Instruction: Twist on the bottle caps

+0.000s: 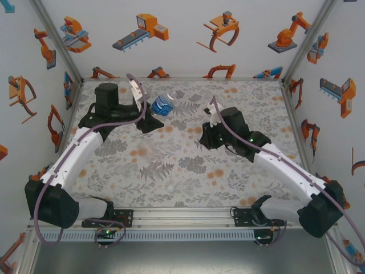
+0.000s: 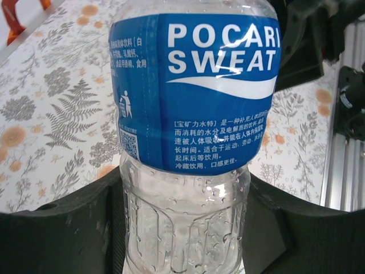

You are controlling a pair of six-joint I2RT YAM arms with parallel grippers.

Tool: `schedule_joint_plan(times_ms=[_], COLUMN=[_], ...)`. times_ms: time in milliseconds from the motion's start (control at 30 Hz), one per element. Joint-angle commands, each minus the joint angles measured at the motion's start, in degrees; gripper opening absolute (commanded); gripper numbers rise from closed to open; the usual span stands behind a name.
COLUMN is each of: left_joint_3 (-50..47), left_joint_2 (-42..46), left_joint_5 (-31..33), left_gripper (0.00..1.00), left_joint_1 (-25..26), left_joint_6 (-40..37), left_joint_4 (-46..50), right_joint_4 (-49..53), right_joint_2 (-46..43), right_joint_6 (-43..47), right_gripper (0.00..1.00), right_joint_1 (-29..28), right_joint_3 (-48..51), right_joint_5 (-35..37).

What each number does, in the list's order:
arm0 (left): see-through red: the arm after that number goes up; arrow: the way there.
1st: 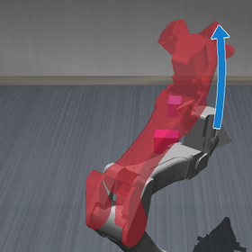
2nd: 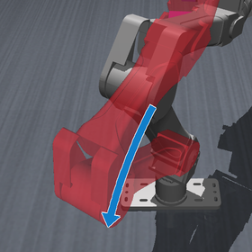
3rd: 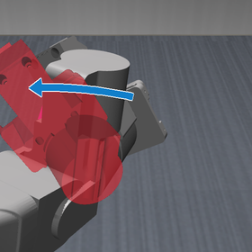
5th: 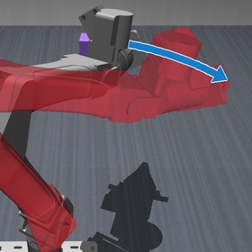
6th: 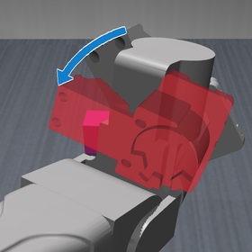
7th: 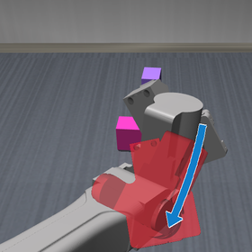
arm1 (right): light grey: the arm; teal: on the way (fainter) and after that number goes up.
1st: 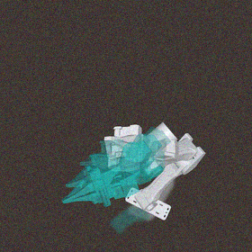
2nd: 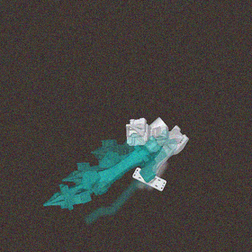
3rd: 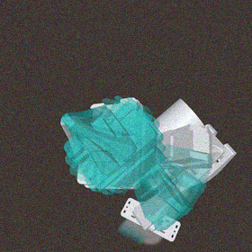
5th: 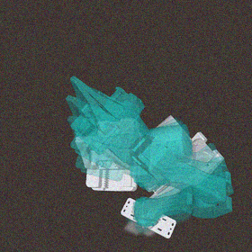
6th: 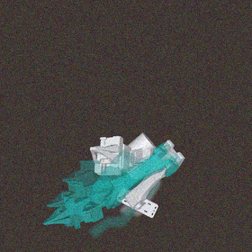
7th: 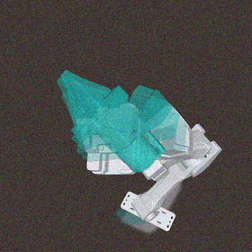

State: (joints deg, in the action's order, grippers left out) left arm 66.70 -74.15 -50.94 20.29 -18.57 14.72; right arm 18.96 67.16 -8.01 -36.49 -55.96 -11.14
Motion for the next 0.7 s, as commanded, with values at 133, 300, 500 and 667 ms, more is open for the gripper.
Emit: schedule_joint_plan(times_ms=[133, 300, 500, 667], left_joint_3=[-0.64, -0.60, -0.21, 0.65], left_joint_2=[4.30, 5.07, 4.65, 3.84], left_joint_5=[-5.66, -1.56, 1.24, 1.19], left_gripper=[0.00, 0.00, 0.00, 0.00], left_joint_1=[3.49, 7.97, 9.82, 10.34], left_joint_6=[-15.64, -29.03, -32.27, -33.77], left_joint_4=[6.39, 15.78, 18.63, 20.90], right_joint_4=[-1.08, 2.58, 3.54, 3.23], right_joint_2=[-6.82, -8.34, -9.88, -9.94], right_joint_6=[18.20, 27.41, 34.38, 36.44], right_gripper=[0.10, 0.03, 0.00, 0.00], right_joint_1=[0.10, 0.02, -0.07, -0.45], right_joint_3=[-7.48, -12.40, -13.91, -13.97], right_joint_5=[-13.54, -21.82, -28.86, -32.08])
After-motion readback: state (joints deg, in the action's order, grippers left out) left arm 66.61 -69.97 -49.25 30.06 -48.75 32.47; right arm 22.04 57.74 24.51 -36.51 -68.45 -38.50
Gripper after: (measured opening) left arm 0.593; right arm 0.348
